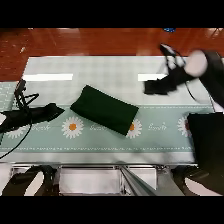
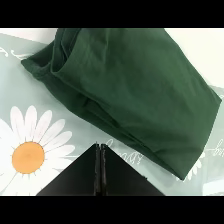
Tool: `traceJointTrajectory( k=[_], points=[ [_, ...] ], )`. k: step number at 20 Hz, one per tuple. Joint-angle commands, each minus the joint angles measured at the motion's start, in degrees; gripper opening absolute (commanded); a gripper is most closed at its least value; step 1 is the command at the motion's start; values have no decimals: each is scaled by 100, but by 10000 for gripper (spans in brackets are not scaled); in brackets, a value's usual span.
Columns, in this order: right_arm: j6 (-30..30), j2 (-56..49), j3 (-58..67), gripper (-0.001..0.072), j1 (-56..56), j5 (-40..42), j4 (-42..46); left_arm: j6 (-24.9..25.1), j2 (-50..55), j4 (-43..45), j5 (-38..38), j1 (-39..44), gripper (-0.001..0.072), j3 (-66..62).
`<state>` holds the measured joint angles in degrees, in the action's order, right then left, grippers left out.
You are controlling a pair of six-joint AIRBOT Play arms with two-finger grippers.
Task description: Fold the shirts.
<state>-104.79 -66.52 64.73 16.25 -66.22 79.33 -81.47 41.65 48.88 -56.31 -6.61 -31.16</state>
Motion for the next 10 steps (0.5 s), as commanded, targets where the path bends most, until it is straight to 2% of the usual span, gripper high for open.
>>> traceJointTrajectory(
  k=[1, 3, 5, 7, 10],
  points=[
    [-1467, 1558, -2577, 406, -55, 1906, 140, 0, 4, -2, -20, -2, 19, 2],
    [-1311, 1537, -3486, 406, 83, 2791, -1204, -2, 4, -4, -22, -2, 19, 2],
    [-789, 1147, -3746, 406, 334, 3324, -2218, -2, 4, -4, -26, -2, 19, 2],
    [-50, 629, -3729, 407, 557, 3746, -3322, 0, 4, -2, -26, -2, 19, 2],
    [1405, -208, -3493, 407, 680, 3744, -5069, 0, 7, -4, -74, -2, 19, 2]
  ],
)
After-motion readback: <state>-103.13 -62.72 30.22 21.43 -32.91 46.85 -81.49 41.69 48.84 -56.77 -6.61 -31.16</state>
